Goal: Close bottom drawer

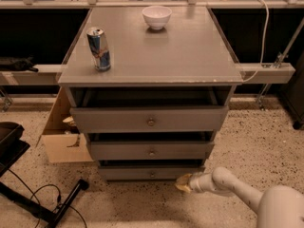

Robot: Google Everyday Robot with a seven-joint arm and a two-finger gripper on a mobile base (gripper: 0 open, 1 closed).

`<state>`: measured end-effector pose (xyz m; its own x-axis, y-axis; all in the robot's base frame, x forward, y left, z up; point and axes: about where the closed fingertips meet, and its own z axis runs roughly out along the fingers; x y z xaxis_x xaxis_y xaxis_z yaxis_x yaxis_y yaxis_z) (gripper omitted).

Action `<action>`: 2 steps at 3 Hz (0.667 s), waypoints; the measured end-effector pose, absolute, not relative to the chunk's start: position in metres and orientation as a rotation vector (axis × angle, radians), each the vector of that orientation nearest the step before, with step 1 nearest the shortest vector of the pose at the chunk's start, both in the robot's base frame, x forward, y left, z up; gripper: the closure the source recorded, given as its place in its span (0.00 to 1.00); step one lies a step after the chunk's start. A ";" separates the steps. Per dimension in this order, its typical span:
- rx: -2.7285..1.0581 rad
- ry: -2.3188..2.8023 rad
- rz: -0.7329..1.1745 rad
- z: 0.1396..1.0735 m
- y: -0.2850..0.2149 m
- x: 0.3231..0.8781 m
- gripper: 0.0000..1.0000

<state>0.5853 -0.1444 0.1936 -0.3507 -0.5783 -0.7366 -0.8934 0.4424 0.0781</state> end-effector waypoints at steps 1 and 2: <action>-1.209 2.067 0.376 0.260 -0.204 0.578 0.95; -1.168 2.132 0.145 0.315 -0.260 0.574 1.00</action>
Offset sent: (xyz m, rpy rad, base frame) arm -0.2436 -0.0087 0.1545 -0.4336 -0.0382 -0.0396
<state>0.5740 -0.2599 0.3150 -0.3559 -0.7010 -0.6180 -0.7780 0.5886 -0.2196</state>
